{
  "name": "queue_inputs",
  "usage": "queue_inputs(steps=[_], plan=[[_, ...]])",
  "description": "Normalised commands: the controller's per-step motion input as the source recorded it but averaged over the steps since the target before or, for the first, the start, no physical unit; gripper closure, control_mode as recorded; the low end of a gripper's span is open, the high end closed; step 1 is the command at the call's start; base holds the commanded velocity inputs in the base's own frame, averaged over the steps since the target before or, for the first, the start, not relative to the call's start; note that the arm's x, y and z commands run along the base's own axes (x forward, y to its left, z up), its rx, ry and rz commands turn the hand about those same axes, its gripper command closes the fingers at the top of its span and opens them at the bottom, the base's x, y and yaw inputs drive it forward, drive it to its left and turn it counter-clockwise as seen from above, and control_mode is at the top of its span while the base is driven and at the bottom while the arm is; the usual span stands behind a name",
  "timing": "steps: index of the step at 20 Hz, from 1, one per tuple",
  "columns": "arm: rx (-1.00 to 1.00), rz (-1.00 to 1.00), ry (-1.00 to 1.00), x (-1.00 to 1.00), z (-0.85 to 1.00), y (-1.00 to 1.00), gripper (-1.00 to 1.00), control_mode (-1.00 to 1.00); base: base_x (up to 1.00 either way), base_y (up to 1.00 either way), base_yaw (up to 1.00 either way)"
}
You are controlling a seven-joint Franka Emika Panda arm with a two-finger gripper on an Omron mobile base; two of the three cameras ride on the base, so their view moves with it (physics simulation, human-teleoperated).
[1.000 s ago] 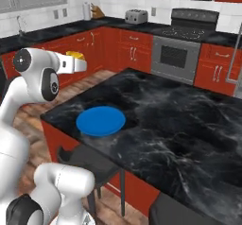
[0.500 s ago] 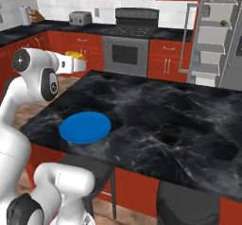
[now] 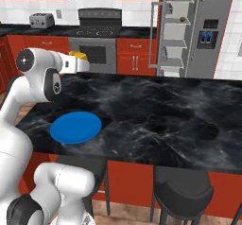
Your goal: Take the cheese, steak, and potato from the fridge and place them on the plate on the dining counter to create an appetizer plate.
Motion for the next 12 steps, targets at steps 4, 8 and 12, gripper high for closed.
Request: queue_inputs(steps=[4, 8, 12], plan=[[0.00, 0.00, 0.00, 0.00, 0.00, 0.00, 1.00, 1.00, 0.43, 0.03, -0.22], [0.00, 0.00, 0.00, 0.00, 0.00, 0.00, 1.00, 1.00, 0.46, 0.00, -0.17], [0.00, -0.02, 0.00, 0.03, 0.00, 0.01, 1.00, -1.00, 0.23, 0.04, -0.09]])
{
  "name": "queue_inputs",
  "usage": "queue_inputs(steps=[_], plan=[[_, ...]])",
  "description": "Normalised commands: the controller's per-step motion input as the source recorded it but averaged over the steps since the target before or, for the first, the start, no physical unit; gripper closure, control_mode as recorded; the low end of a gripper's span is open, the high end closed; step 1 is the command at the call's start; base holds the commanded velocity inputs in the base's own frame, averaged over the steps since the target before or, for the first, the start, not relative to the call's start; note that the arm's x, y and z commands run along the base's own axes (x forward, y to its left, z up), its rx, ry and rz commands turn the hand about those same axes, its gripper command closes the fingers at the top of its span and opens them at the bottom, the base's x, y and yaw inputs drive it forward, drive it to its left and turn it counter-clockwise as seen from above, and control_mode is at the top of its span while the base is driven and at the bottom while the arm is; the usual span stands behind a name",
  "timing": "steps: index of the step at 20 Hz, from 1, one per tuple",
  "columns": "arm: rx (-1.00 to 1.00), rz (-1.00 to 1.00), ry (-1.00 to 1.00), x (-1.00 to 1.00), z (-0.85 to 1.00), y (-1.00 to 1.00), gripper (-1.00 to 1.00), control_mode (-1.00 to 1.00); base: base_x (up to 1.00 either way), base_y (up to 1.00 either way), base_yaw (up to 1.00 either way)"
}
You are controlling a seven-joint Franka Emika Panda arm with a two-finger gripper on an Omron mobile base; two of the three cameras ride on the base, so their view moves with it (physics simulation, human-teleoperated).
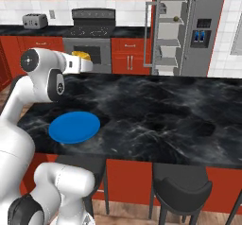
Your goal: Take the cheese, steak, and potato from the fridge and place them on the plate on the dining counter to create an appetizer plate.
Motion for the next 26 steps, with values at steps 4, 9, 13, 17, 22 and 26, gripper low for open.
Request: queue_inputs(steps=[4, 9, 13, 17, 22, 26], plan=[[0.06, -0.03, 0.00, 0.00, -0.03, 0.00, 1.00, -1.00, 0.00, 0.00, 0.00], [0.11, 0.00, 0.02, -0.07, -0.14, 0.00, 1.00, -1.00, 0.00, 0.00, 0.00], [0.13, 0.01, 0.12, 0.00, -0.32, 0.00, 1.00, -1.00, 0.00, 0.00, 0.00], [0.07, 0.06, 0.18, 0.00, -0.58, 0.19, 1.00, -1.00, 0.00, 0.00, 0.00], [0.01, 0.12, 0.30, 0.02, -0.73, 0.33, 1.00, -1.00, 0.00, 0.00, 0.00], [0.00, 0.14, 0.20, 0.17, -0.59, 0.12, 1.00, -1.00, 0.00, 0.00, 0.00]])
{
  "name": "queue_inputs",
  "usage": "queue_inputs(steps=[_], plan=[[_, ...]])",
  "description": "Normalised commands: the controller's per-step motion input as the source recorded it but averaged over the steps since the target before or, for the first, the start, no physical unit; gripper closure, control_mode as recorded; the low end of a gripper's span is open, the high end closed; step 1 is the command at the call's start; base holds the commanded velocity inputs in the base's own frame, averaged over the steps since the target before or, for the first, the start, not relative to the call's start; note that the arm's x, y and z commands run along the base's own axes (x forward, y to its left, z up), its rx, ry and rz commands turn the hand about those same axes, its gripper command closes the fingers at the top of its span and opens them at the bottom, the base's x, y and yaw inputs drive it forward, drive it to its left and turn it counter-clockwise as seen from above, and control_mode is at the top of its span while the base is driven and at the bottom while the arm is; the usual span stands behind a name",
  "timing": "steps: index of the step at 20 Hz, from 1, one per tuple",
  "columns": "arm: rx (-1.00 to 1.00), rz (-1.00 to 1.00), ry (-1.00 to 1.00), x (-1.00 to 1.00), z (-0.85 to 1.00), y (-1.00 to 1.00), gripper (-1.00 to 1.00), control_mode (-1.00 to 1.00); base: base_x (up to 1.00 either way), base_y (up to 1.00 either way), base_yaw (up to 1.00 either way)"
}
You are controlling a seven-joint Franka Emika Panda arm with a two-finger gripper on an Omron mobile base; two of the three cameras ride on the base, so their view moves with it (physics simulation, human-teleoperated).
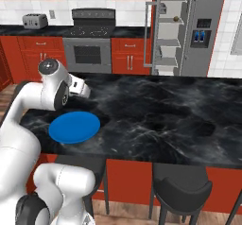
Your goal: Take the cheese, steak, and potato from the fridge and place them on the plate on the dining counter to create an appetizer plate.
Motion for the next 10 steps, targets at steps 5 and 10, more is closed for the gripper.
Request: queue_inputs(steps=[5, 10], plan=[[0.00, 0.05, 0.20, 0.28, -0.24, 0.00, 1.00, -1.00, 0.00, 0.00, 0.00], [0.00, 0.01, 0.20, 0.25, -0.32, 0.01, 1.00, -1.00, 0.00, 0.00, 0.00]])
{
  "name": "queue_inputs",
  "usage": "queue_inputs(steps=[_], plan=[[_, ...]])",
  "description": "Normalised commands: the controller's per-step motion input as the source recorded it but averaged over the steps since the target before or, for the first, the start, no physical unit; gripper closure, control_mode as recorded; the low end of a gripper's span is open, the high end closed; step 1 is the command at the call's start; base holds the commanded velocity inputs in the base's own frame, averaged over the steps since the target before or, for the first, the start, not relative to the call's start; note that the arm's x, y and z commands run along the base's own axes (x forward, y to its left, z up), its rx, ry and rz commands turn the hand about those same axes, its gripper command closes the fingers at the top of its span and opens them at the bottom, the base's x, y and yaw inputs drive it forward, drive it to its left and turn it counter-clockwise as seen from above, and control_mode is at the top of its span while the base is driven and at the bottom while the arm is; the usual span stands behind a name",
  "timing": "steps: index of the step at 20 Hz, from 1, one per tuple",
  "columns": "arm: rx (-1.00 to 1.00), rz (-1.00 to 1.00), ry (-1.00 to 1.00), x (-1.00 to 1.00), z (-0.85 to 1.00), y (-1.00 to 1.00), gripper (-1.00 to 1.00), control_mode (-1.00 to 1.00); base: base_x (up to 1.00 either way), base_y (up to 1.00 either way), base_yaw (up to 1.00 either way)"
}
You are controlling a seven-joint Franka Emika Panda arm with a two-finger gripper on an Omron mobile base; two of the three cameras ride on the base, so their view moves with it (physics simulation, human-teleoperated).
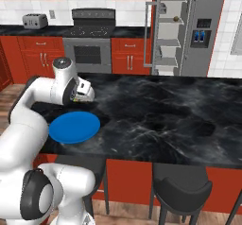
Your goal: Take the cheese, steak, and potato from the fridge and place them on the plate on the dining counter to create an appetizer plate.
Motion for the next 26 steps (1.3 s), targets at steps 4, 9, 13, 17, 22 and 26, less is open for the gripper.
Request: queue_inputs(steps=[4, 9, 13, 17, 22, 26], plan=[[0.00, 0.00, 0.26, 0.25, -0.50, 0.11, 1.00, -1.00, 0.00, 0.00, 0.00], [0.00, 0.01, 0.21, 0.19, -0.61, 0.09, 1.00, -1.00, 0.00, 0.00, 0.00], [0.00, 0.02, 0.11, 0.17, -0.59, 0.04, 1.00, -1.00, 0.00, 0.00, 0.00], [0.00, 0.02, 0.00, 0.16, -0.58, 0.08, 1.00, -1.00, 0.00, 0.00, 0.00], [0.00, 0.02, -0.05, 0.22, -0.58, 0.10, 1.00, -1.00, 0.00, 0.00, 0.00], [0.00, 0.02, -0.05, 0.29, -0.50, 0.12, 1.00, -1.00, 0.00, 0.00, 0.00]])
